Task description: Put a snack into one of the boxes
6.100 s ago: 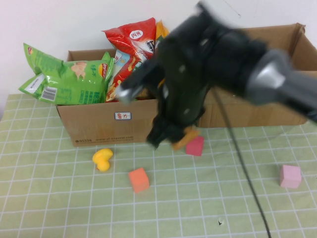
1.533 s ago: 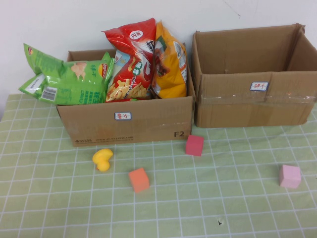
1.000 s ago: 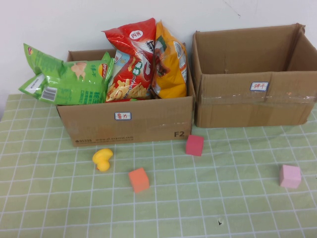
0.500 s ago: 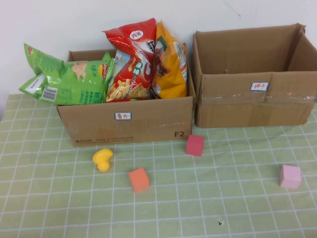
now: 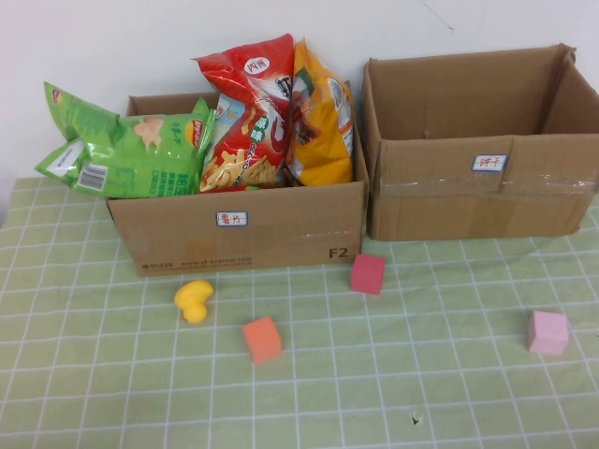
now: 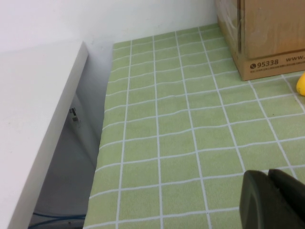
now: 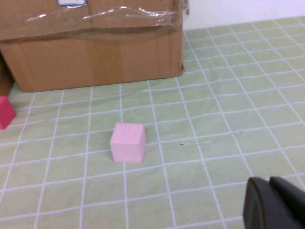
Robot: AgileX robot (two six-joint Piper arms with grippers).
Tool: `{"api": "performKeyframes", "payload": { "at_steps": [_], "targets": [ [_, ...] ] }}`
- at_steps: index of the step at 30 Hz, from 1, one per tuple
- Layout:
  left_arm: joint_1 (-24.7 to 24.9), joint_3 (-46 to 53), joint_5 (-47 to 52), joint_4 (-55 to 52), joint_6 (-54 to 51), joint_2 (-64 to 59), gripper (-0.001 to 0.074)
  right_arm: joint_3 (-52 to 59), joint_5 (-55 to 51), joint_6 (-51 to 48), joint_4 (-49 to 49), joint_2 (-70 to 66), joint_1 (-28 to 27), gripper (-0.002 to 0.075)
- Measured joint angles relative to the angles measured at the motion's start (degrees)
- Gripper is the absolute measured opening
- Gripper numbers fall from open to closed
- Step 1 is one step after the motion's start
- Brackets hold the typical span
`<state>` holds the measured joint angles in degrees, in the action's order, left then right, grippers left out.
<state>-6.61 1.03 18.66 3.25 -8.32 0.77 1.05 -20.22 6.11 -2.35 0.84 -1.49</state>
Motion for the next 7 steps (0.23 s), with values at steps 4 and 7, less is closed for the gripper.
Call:
{"api": "performKeyframes", "payload": {
  "at_steps": [4, 7],
  "targets": [
    [0.0, 0.0, 0.0, 0.0, 0.0, 0.0, -0.0002, 0.0, 0.0, 0.0, 0.0, 0.0, -0.5, -0.0002],
    [0.0, 0.0, 0.0, 0.0, 0.0, 0.0, -0.0002, 0.0, 0.0, 0.0, 0.0, 0.0, -0.5, -0.0002]
  ]
}}
